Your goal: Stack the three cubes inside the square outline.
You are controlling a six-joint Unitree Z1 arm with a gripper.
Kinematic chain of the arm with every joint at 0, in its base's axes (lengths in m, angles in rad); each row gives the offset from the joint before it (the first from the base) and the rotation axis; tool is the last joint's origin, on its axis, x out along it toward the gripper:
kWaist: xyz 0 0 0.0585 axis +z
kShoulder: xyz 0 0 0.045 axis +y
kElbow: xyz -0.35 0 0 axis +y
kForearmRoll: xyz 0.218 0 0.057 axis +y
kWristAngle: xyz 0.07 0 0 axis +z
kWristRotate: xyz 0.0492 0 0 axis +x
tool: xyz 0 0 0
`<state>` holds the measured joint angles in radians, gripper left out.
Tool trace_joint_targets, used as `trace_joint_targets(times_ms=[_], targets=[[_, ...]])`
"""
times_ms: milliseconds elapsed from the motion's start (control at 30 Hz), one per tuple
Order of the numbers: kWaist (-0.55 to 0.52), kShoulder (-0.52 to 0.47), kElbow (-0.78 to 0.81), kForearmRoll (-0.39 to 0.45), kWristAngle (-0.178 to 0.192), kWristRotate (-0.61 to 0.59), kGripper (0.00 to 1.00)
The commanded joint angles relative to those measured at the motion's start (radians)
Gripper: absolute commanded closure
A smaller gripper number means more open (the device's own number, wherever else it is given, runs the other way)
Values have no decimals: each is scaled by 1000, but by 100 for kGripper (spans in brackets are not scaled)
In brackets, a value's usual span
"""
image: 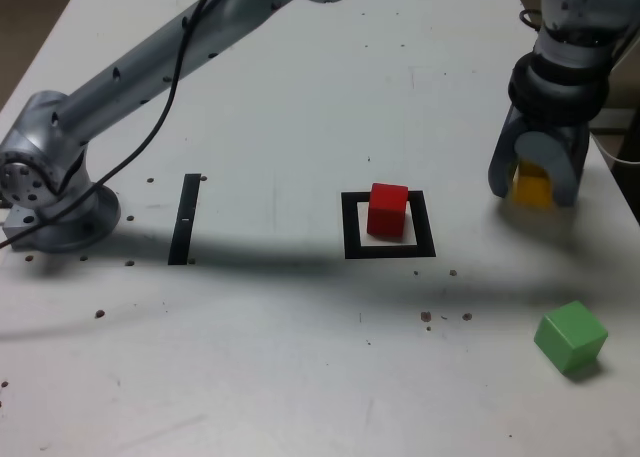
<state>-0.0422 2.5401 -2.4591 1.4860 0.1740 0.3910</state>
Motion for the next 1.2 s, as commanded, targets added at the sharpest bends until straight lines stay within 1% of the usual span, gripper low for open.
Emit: trace_joint_targets(times_ms=[0, 100, 267, 367, 500, 700, 900, 1033, 1167], targets=[[3, 4, 5, 3, -4, 3, 60], [3, 2, 6, 7, -9, 6, 67], [3, -15, 0, 13, -13, 9, 70], [4, -60, 8, 15, -8, 8, 71], [4, -151, 57, 19, 2, 4, 71], [4, -308, 181, 26, 5, -11, 71], [0, -459, 361, 31, 3, -62, 71], [-37, -514, 473, 28, -6, -132, 71], [-94, -524, 543, 22, -23, -197, 71]])
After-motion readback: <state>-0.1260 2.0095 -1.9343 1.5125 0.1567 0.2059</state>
